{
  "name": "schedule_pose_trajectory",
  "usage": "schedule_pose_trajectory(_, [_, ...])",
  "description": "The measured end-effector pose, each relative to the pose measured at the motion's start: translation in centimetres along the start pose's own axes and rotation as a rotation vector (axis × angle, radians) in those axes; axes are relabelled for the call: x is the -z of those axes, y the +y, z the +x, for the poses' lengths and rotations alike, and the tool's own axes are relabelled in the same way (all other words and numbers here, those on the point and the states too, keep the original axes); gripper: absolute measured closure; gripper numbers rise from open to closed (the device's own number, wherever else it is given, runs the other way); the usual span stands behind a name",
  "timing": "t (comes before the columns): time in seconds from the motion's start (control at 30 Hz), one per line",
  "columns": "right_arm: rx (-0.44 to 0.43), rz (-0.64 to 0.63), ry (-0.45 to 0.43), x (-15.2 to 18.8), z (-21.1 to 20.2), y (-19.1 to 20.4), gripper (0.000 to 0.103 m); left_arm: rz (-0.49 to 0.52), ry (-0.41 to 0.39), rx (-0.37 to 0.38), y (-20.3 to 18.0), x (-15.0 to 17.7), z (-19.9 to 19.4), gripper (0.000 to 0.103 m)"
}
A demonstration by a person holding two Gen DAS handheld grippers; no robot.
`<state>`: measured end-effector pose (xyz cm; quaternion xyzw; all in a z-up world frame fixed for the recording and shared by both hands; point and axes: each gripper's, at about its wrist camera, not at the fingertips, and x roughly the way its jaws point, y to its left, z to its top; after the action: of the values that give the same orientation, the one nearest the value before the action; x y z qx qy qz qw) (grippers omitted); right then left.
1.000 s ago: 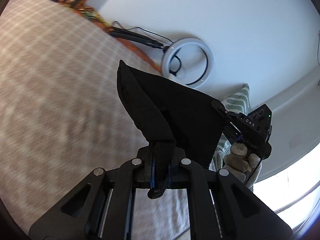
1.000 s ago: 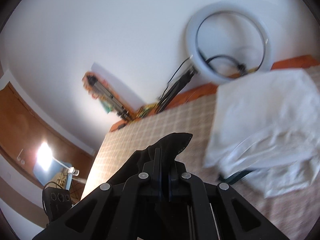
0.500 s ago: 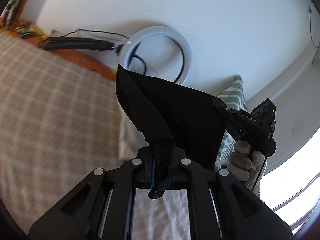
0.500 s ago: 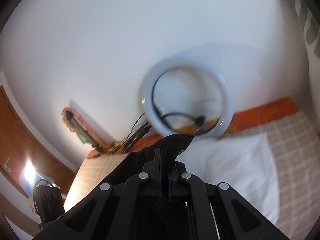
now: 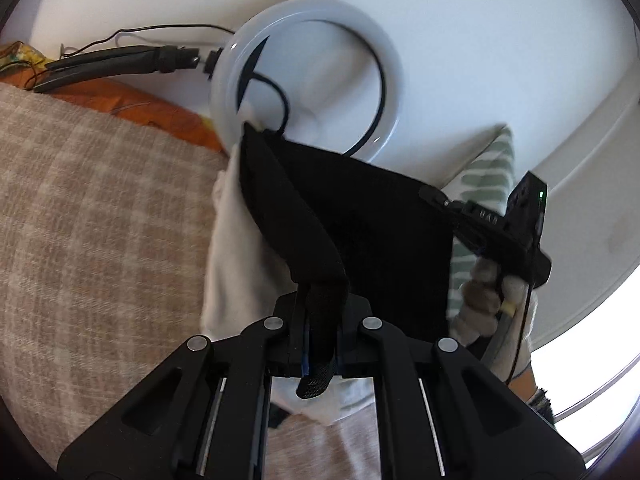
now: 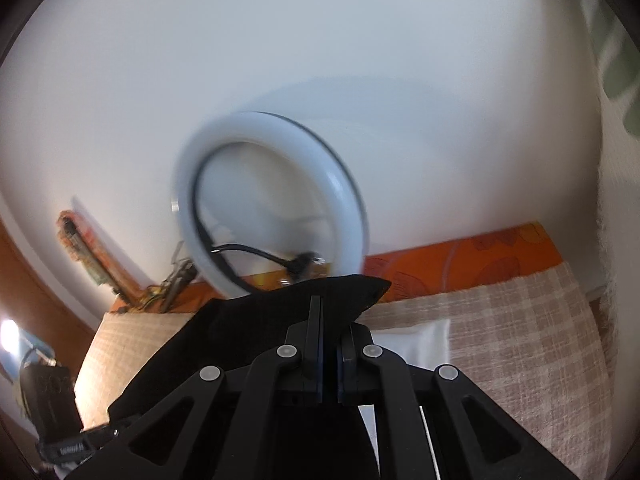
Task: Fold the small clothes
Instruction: 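Lift the folded bundle with both grippers and carry it toward the white clothes pile, then lower the bundle onto the white clothes pile and open both grippers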
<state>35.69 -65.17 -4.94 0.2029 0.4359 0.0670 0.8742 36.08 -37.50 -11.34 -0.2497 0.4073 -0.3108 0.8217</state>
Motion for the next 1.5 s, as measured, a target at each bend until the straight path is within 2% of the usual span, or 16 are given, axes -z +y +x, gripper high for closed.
schedule_pose_trajectory(0.07, [0.051, 0.011, 0.008, 0.0, 0.5, -0.6, 0.091, -0.009, 0.005, -0.022, 0.6, 0.3, 0.1, 0.097])
schedule_pose_trajectory(0.13, [0.099, 0.018, 0.021, 0.0, 0.6, -0.9, 0.074, -0.02, 0.01, -0.041, 1.1, 0.6, 0.1, 0.097])
schedule_pose_trajectory(0.17, [0.114, 0.022, 0.022, 0.0, 0.5, -1.3, 0.072, -0.022, 0.014, -0.052, 1.2, 0.7, 0.1, 0.097])
schedule_pose_trajectory(0.27, [0.14, 0.027, 0.022, 0.1, -0.2, -1.7, 0.072, -0.011, 0.023, -0.071, 1.4, 1.3, -0.2, 0.092])
schedule_pose_trajectory(0.37, [0.151, 0.029, 0.01, 0.2, -1.1, -1.5, 0.071, 0.002, 0.024, -0.1, 1.5, 1.7, -0.8, 0.076])
schedule_pose_trajectory(0.4, [0.161, 0.024, 0.005, 0.3, -1.6, -1.2, 0.071, 0.001, 0.023, -0.103, 1.6, 1.9, -1.1, 0.076])
schedule_pose_trajectory(0.6, [0.185, 0.011, -0.014, 0.7, -3.7, 0.5, 0.067, 0.009, 0.004, -0.128, 1.6, 2.8, -3.7, 0.076])
schedule_pose_trajectory(0.93, [0.21, 0.015, -0.046, 2.4, -8.5, 4.2, 0.067, 0.082, -0.029, -0.17, 0.0, 4.2, -9.6, 0.075])
schedule_pose_trajectory(1.5, [0.243, -0.033, -0.073, 8.7, -16.6, 14.2, 0.067, 0.215, -0.035, -0.174, -2.7, 7.4, -18.7, 0.075])
